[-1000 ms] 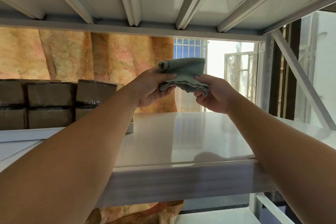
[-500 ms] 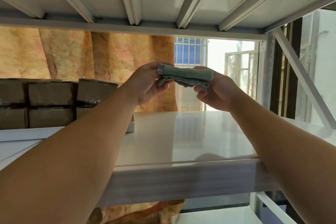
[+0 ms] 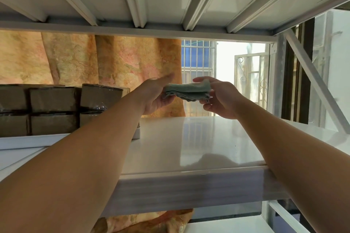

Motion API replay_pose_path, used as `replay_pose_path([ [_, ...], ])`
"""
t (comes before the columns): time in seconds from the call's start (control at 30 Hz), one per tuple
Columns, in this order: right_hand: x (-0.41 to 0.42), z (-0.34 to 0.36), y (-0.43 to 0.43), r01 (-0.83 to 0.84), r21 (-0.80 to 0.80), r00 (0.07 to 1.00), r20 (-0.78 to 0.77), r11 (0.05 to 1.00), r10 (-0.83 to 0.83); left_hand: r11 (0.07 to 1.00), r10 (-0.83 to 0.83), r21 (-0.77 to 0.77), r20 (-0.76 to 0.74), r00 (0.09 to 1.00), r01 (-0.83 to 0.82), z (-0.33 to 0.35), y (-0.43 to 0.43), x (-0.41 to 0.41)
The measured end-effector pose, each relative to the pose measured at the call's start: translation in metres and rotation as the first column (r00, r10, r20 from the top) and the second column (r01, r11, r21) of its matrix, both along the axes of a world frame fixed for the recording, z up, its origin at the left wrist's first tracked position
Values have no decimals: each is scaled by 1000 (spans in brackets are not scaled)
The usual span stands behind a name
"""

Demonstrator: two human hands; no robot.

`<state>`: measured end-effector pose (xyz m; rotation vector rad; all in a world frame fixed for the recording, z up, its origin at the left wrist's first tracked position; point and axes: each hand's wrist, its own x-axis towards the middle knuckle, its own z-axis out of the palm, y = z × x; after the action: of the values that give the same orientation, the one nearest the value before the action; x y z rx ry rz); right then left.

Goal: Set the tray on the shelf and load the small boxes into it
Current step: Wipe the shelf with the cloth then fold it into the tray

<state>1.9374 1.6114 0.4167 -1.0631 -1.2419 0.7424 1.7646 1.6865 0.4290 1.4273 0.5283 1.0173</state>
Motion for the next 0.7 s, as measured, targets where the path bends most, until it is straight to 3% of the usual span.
replay_pose_path([
  [0.13,3,-1,1,60,-127,998,36,990,-56,999,38,26,-79,996,-36,-3,4,1],
  [0.2,3,-2,2,3,-183,1000,17,983,0,998,68,22,-72,995,-67,-4,4,1],
  [0.37,0,-5,5,-7,-169,959,279,986,55,994,99,39,-57,993,-97,-3,5,1],
  [0.5,4,-3,5,103,-120,978,191,987,-79,998,64,32,-75,995,-61,-1,2,2],
  [0.7,1,2,-1,-137,-9,988,-70,991,136,996,-5,86,-81,997,12,2,0,1],
])
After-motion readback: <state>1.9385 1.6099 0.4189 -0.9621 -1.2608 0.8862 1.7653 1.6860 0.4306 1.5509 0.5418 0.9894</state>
